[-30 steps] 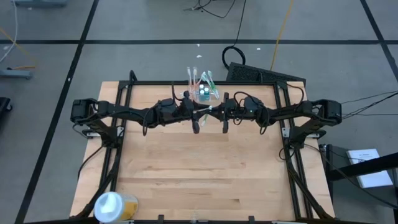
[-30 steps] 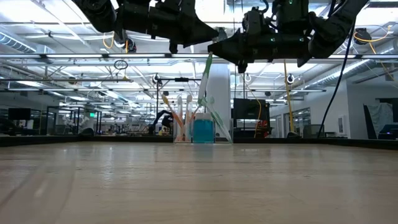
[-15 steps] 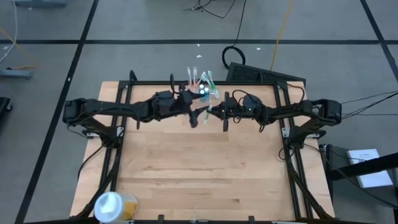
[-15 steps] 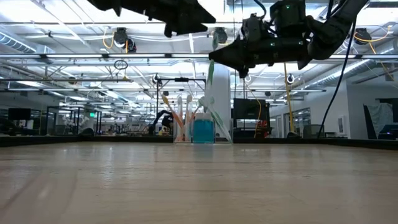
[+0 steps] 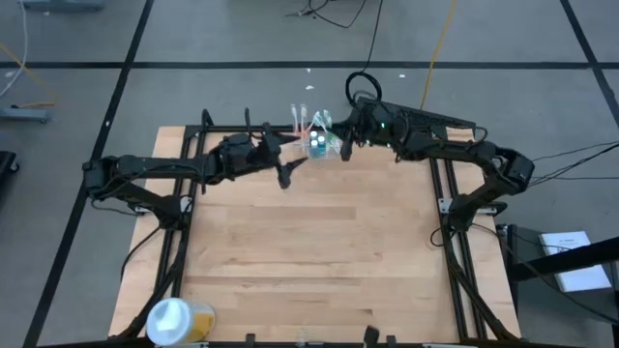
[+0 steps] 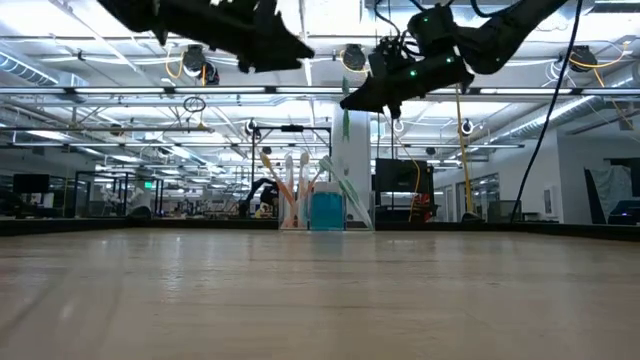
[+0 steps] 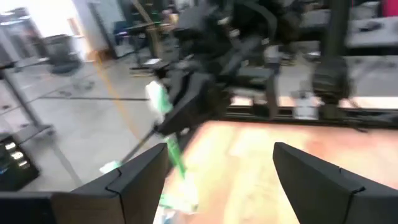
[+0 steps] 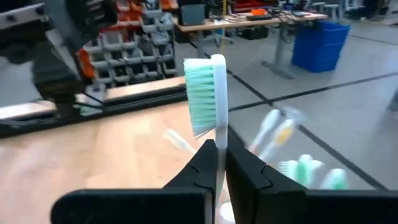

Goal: Pick & Place toothbrushing station
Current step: Put the green toothbrush into the transparent organizer

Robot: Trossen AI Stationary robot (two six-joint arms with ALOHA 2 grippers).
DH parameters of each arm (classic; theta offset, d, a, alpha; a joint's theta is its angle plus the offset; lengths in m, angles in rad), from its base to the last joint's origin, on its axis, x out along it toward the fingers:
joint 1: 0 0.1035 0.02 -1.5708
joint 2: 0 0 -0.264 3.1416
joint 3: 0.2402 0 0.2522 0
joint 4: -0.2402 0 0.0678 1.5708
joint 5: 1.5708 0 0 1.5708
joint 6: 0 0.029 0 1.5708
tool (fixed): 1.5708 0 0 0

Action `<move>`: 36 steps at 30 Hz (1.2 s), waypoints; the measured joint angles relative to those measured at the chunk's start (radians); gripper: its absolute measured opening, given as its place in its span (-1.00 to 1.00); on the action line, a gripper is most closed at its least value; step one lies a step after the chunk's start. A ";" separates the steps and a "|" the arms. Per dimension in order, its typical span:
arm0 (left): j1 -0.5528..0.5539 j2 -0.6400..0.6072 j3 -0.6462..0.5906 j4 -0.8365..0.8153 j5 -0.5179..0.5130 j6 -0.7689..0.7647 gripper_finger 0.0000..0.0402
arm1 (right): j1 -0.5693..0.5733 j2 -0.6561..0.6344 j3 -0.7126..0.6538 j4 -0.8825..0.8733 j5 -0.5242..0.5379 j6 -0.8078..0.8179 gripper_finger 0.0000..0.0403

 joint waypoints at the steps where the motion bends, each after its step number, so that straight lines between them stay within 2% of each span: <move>1: 0.015 -0.003 -0.009 0.009 -0.003 -0.006 0.47 | -0.016 0.008 0.020 -0.015 0.001 -0.013 -0.96; 5: 0.059 0.003 -0.022 -0.009 0.009 -0.031 0.47 | -0.073 0.040 0.056 -0.014 0.056 -0.036 -0.96; 11: 0.088 0.012 -0.020 -0.046 0.011 -0.032 0.48 | -0.122 0.110 0.055 -0.034 0.049 -0.006 -0.96; 24: 0.097 0.013 -0.020 -0.051 0.015 -0.043 0.48 | -0.123 0.252 0.055 -0.031 0.049 0.001 -0.92; 36: 0.097 0.013 -0.020 -0.051 0.015 -0.043 0.48 | -0.123 0.270 0.054 -0.031 0.051 0.002 -0.85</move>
